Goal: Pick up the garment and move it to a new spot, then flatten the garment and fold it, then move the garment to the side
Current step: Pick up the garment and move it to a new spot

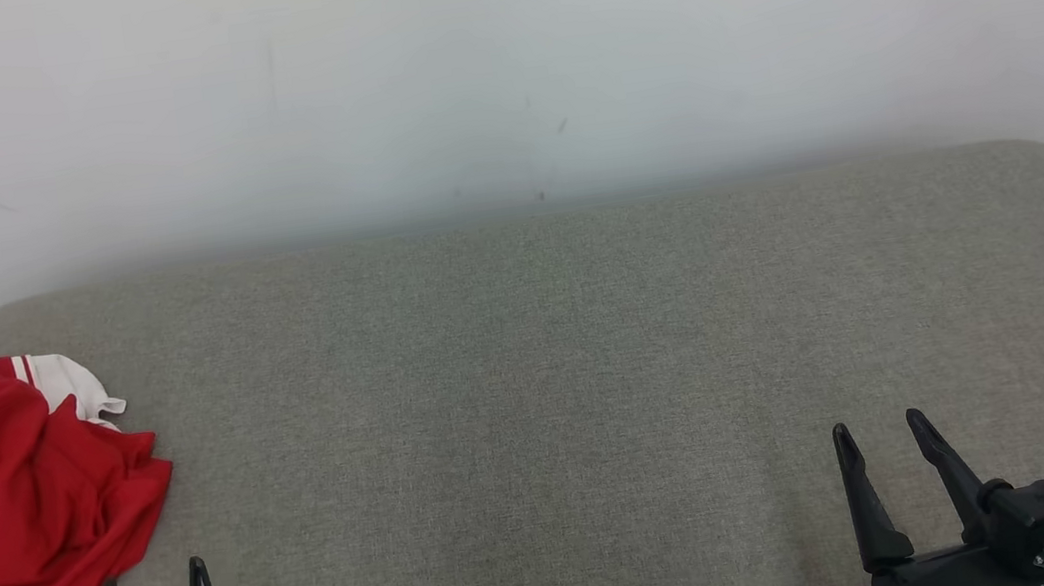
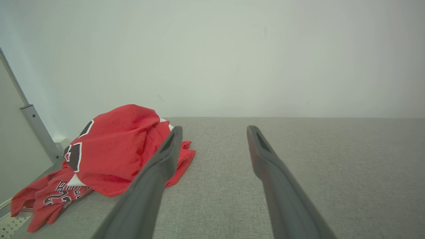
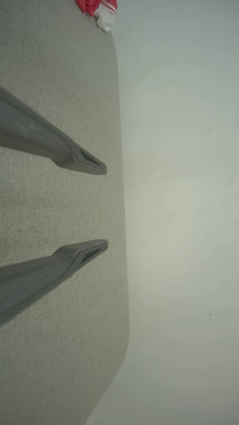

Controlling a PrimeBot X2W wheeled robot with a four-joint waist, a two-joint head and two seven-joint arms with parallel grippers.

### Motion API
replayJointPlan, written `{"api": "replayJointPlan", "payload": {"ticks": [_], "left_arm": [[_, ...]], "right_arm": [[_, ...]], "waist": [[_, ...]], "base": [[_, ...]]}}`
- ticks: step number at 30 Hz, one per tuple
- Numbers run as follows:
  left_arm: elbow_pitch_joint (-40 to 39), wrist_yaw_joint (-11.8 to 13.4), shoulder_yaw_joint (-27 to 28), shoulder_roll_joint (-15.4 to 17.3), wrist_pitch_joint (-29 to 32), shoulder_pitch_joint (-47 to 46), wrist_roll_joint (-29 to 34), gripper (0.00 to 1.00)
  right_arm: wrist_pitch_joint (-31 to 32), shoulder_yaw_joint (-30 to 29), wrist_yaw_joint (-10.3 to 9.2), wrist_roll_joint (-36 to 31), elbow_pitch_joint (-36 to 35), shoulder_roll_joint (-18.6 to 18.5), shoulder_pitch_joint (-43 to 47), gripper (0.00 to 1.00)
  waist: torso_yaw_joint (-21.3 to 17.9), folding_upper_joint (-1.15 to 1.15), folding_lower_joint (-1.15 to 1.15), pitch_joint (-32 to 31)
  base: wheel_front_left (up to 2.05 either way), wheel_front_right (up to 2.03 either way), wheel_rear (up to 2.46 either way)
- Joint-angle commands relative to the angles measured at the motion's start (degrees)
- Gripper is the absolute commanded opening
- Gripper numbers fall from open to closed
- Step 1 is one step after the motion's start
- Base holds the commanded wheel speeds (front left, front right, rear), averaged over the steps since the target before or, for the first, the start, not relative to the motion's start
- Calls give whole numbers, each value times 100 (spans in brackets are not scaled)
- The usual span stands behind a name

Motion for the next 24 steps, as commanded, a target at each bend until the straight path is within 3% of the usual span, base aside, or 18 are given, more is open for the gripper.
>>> {"api": "replayJointPlan", "payload": {"ticks": [1, 15, 24], "left_arm": [[-25, -2, 22, 5, -40, 67, -23, 100], [15, 22, 95, -15, -40, 54, 36, 100], [160, 16, 11, 49, -29, -33, 126, 100]], "right_arm": [[-35, -3, -12, 30, -5, -18, 42, 100], [-48, 1, -12, 49, 31, -17, 96, 100], [-25, 14, -12, -35, 8, -17, 154, 100]], "waist": [[5, 0, 0, 2], [209, 0, 0, 8], [849, 0, 0, 2]], "base": [[0, 0, 0], [0, 0, 0], [0, 0, 0]]}}
